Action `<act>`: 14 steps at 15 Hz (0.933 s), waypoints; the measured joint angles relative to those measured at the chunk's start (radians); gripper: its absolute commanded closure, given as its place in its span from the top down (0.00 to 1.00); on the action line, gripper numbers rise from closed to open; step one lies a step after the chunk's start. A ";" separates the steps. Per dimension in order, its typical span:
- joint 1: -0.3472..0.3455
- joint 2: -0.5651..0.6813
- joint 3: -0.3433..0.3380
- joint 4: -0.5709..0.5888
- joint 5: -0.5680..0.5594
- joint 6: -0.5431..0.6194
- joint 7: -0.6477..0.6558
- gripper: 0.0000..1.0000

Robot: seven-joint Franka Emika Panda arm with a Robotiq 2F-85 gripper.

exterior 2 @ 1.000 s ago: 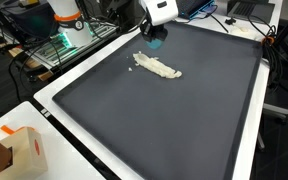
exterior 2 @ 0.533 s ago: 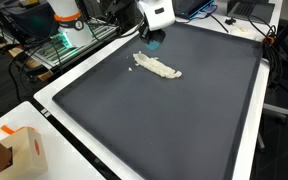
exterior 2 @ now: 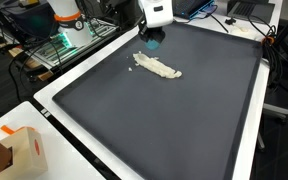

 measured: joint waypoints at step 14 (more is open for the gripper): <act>0.115 -0.135 0.014 -0.014 -0.267 0.057 0.304 0.25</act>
